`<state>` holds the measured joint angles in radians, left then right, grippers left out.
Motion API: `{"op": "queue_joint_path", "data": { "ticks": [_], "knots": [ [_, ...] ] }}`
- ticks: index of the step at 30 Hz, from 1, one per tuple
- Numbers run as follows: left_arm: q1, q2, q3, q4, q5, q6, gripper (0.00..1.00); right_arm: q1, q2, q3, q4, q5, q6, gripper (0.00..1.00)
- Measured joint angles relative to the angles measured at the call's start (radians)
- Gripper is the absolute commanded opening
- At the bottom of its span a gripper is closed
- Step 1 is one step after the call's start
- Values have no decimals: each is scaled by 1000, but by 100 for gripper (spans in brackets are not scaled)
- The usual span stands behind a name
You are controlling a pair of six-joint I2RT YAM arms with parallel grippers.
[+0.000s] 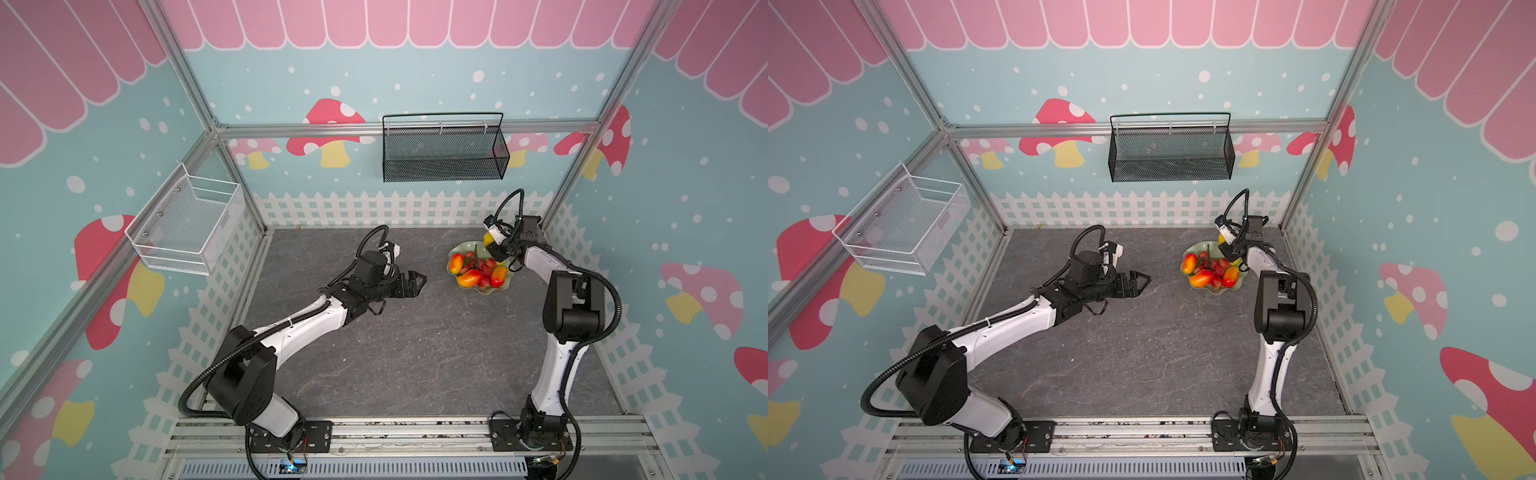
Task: Place and organize the fake fruits in the fruit bowl
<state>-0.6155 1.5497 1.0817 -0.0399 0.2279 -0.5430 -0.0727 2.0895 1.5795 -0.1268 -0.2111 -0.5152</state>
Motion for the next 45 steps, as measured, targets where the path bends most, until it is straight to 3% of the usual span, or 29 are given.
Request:
{"op": "queue_joint_path", "data": {
  "ticks": [10, 15, 19, 24, 28, 31, 32, 37, 41, 45],
  "knots": [
    [0, -17, 0, -9, -7, 3, 99, 1, -27, -4, 1, -47, 42, 72],
    [10, -108, -8, -74, -67, 58, 99, 1, -201, -135, 34, -86, 101, 76],
    [74, -222, -38, -111, -136, 95, 99, 1, -388, -274, 100, -79, 195, 78],
    [167, -343, -142, -140, -320, 135, 99, 1, -604, -497, 156, 21, 424, 78],
    [198, -432, -298, -118, -586, 178, 99, -2, -842, -793, 193, 81, 610, 81],
    [234, -462, -454, -8, -776, 237, 99, 0, -1022, -1008, 226, 140, 685, 86],
    [243, -458, -509, 41, -833, 270, 99, 0, -1070, -1069, 246, 169, 697, 100],
    [285, -310, -729, 402, -990, 446, 100, 0, -1162, -1315, 499, 278, 700, 98],
    [365, -197, -762, 623, -941, 523, 100, 0, -1073, -1462, 779, 301, 674, 98],
    [467, -93, -740, 828, -808, 513, 100, 0, -921, -1467, 945, 294, 650, 98]
  ]
}}
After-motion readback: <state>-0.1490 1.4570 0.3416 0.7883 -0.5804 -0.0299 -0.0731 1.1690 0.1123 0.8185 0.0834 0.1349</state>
